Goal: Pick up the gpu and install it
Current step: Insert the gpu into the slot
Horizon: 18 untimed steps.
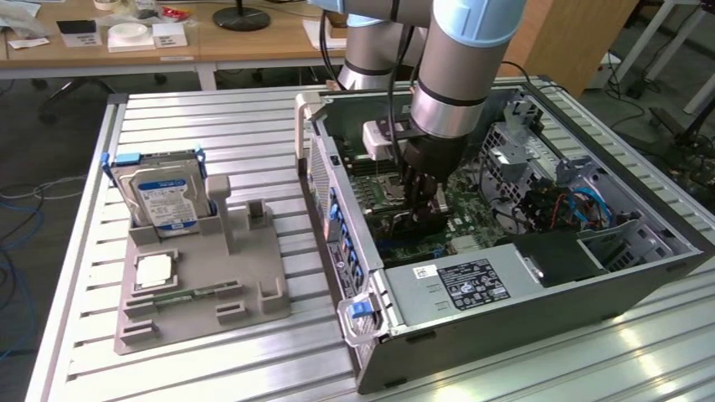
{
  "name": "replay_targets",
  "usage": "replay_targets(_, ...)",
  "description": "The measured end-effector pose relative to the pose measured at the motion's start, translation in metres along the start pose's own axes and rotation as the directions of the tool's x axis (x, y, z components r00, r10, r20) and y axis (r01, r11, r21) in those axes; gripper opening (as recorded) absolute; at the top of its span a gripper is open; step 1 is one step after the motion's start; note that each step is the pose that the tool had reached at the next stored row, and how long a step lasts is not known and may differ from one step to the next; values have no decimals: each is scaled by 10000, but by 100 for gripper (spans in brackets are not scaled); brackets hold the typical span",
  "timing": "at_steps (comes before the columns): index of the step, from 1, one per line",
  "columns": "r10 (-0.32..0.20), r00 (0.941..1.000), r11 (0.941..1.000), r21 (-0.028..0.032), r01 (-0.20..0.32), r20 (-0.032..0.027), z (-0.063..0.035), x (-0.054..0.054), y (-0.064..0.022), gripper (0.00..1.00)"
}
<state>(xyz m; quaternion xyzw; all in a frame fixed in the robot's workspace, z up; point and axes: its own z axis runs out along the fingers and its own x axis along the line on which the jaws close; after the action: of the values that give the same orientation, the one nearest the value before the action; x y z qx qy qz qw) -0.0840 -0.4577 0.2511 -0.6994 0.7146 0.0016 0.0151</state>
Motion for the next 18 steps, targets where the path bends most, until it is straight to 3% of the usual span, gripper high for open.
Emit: replay_targets(18,-1,10000,10000,0,1,-2,9,1,1,27)
